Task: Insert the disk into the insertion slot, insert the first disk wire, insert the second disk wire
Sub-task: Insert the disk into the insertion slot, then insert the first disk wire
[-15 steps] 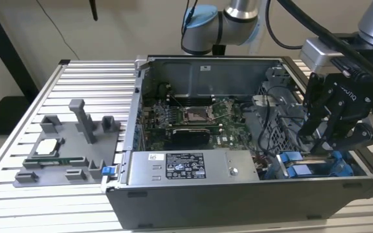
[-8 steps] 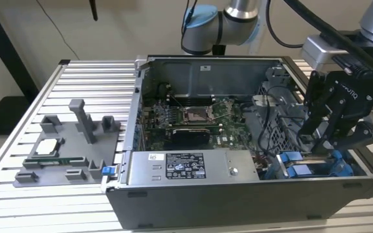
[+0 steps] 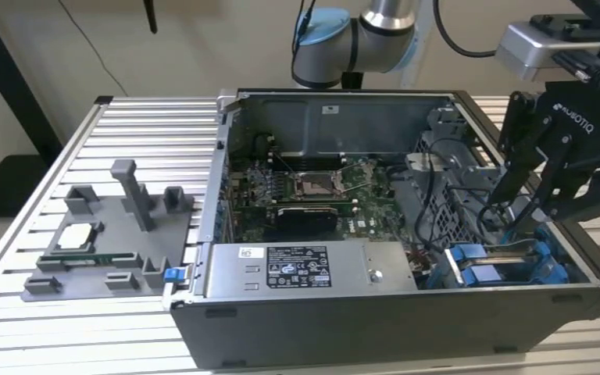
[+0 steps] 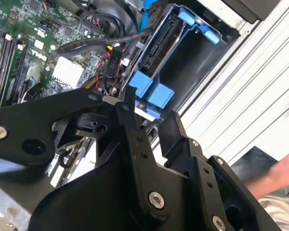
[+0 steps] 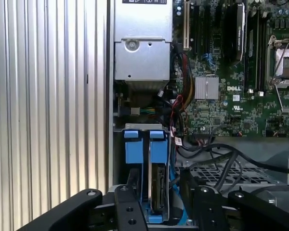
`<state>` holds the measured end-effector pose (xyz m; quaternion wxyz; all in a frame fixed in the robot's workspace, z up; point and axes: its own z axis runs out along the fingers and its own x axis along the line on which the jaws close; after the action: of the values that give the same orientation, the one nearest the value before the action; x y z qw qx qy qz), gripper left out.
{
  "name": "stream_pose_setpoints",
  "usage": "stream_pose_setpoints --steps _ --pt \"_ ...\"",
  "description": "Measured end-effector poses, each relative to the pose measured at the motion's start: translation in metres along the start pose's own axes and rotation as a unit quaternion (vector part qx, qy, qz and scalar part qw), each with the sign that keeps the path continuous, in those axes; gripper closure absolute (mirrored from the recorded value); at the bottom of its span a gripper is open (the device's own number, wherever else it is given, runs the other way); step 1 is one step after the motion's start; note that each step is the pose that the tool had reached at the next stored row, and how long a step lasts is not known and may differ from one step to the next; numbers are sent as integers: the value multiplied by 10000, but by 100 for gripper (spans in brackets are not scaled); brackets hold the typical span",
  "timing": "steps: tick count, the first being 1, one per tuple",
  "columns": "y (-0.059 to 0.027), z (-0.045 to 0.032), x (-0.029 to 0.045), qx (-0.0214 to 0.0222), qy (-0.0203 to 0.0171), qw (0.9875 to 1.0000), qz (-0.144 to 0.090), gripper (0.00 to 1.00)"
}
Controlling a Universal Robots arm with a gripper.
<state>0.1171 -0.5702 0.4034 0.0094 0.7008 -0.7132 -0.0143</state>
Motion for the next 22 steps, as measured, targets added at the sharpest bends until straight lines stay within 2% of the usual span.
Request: stream_pose_setpoints --steps 1,2,4,5,7,10,15,19,22 --pt "0 -11 -12 28 -1 10000 0 0" --pt "0 -13 -22 83 -2 10000 -1 0" --pt "2 -13 -39 234 -10 9997 -2 0" --pt "3 -11 -46 279 -16 9996 -3 0" --pt "12 -4 -76 322 -23 9995 -1 0" --pt "25 11 -127 352 -34 9994 1 0" --pt "37 75 -198 361 -49 9993 1 0" --pt "39 114 -253 366 -96 9993 2 0" --pt "39 144 -269 398 -124 9991 2 0"
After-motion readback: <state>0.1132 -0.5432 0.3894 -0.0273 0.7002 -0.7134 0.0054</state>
